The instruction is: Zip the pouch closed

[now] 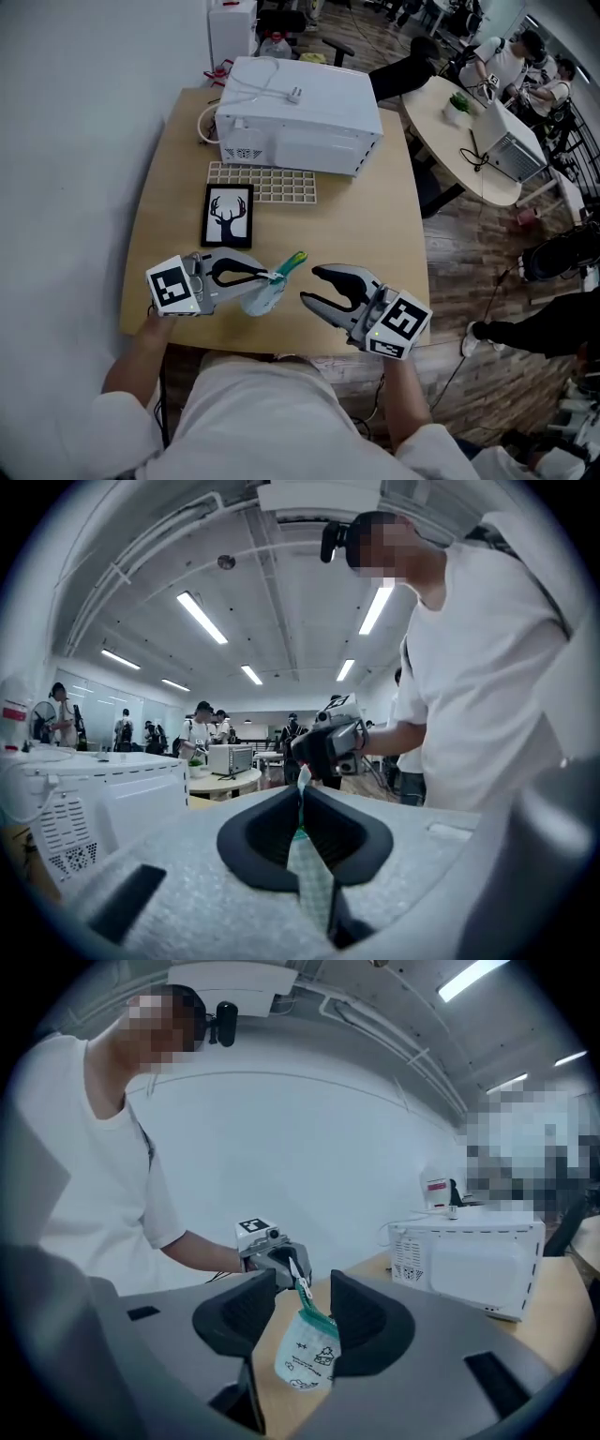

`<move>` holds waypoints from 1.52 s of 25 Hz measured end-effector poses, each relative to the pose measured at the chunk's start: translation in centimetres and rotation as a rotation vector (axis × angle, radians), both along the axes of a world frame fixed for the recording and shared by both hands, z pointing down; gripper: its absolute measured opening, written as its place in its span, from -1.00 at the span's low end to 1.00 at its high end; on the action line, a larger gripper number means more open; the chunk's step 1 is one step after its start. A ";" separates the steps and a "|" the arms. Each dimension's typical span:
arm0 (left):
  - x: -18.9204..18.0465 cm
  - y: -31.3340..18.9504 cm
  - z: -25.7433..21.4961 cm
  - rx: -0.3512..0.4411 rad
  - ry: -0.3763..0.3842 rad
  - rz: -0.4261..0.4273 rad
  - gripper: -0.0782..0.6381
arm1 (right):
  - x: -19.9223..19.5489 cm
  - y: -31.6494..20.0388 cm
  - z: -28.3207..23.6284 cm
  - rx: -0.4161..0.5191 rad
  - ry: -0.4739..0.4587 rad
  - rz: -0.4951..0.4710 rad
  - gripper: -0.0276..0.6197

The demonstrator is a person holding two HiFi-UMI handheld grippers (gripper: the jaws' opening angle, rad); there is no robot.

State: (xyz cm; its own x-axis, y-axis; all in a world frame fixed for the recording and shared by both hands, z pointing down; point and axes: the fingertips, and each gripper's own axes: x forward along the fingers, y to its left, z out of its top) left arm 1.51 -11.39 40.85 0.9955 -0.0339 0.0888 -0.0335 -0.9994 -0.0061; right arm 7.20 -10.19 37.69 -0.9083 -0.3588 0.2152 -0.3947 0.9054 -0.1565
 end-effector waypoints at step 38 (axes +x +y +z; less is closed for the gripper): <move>-0.2 5.5 -4.8 -0.036 0.051 0.295 -0.71 | -5.0 4.4 -1.2 -0.333 -0.082 -0.432 -0.68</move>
